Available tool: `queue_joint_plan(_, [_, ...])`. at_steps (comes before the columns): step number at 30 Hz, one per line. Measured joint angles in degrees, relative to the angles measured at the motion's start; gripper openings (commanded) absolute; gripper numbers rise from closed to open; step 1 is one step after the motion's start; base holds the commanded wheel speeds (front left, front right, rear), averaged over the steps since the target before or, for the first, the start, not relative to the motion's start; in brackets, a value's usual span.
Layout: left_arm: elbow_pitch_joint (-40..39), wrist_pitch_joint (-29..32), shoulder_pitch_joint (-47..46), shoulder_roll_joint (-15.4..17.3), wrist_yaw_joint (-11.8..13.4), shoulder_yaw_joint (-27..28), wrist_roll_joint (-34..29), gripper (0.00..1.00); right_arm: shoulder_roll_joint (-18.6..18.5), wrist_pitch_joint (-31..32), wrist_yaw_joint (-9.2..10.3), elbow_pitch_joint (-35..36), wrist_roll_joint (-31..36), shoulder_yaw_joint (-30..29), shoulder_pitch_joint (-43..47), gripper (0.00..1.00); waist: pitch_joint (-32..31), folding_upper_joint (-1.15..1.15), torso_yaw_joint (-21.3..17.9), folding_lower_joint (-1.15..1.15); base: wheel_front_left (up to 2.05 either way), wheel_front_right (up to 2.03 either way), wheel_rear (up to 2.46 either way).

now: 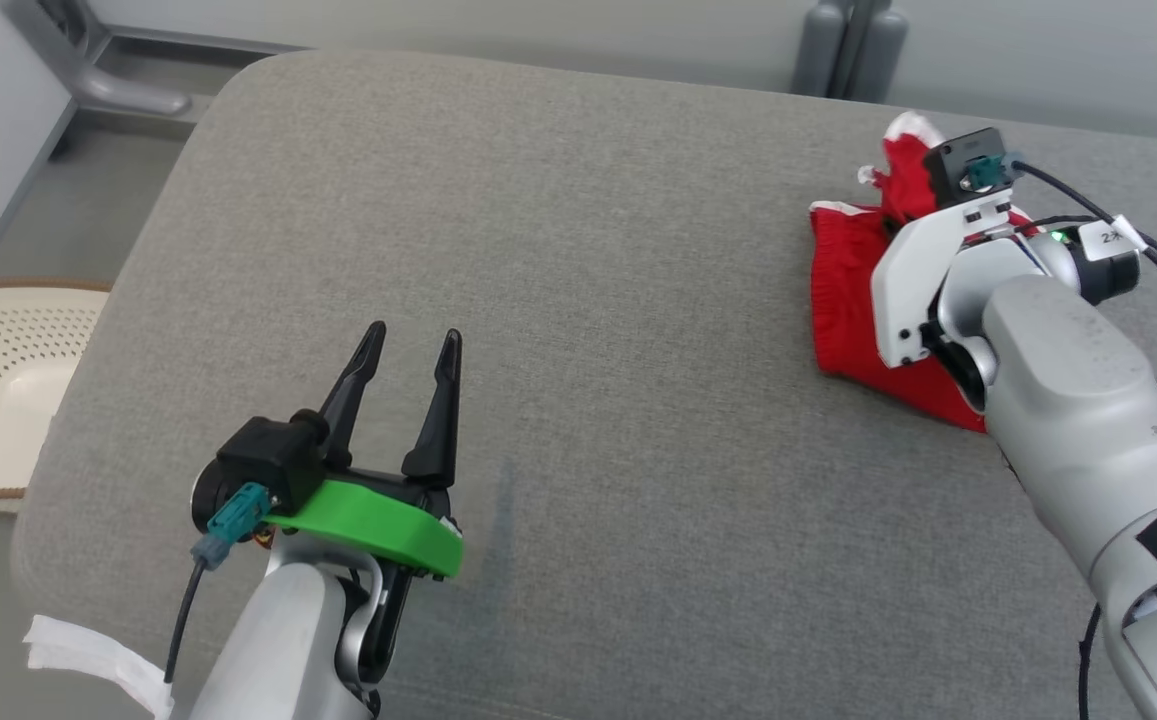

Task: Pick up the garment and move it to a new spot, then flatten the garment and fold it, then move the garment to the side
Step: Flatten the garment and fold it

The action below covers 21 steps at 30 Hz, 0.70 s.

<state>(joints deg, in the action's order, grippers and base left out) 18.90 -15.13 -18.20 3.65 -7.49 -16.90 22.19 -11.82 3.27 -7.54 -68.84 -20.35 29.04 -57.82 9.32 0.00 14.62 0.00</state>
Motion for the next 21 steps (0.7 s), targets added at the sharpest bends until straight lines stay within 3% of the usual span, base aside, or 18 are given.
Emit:
queue_joint_plan(5, [0.2, 0.0, -0.2, -0.2, 0.0, -0.3, 0.5, 1.00, 1.8, 1.0, 0.00, -0.9, 0.4, 1.1, 1.5, 0.00, 0.8, 0.00, 2.4, 0.00, 0.00, 0.00, 0.00])
queue_joint_plan(6, [0.2, 0.0, -0.2, -0.2, 0.0, -0.3, 0.5, 1.00, 1.8, 1.2, 0.00, -1.1, 0.4, 1.1, 1.8, 0.43, 0.9, 0.00, 2.8, 0.00, 0.00, 0.00, 0.00])
queue_joint_plan(7, [0.2, 0.0, -0.2, -0.3, 0.0, -0.2, 0.5, 1.00, 1.9, 1.2, 0.00, -1.2, 0.4, 1.1, 1.9, 1.00, 1.0, 0.00, 3.1, 0.00, 0.00, 0.00, 0.00])
queue_joint_plan(12, [0.3, 0.0, -0.2, -0.3, 0.0, 0.2, 0.5, 1.00, 3.6, 0.9, 0.00, 2.1, -2.5, 1.4, 2.8, 1.00, 1.0, 0.00, 3.2, 0.00, 0.00, 0.00, 0.00])
queue_joint_plan(15, [0.3, 0.0, -0.1, -0.4, 0.0, 0.8, 0.4, 1.00, 4.3, 1.1, -0.01, 11.1, -10.9, 1.2, 5.2, 1.00, 0.6, 0.00, 2.4, 0.00, 0.00, 0.00, 0.00])
queue_joint_plan(18, [0.2, 0.0, 0.0, -0.3, 0.0, 1.5, 0.4, 1.00, -2.0, -0.8, -0.01, 17.4, -12.0, 0.7, 5.2, 1.00, 0.4, 0.00, 1.4, 0.00, 0.00, 0.00, 0.00])
queue_joint_plan(21, [0.0, 0.0, 0.0, -0.4, 0.0, 1.5, 0.0, 1.00, -7.9, -1.2, 0.05, 17.6, -11.3, -2.5, 5.9, 1.00, 0.2, 0.00, 0.3, 0.00, 0.00, 0.00, 0.00])
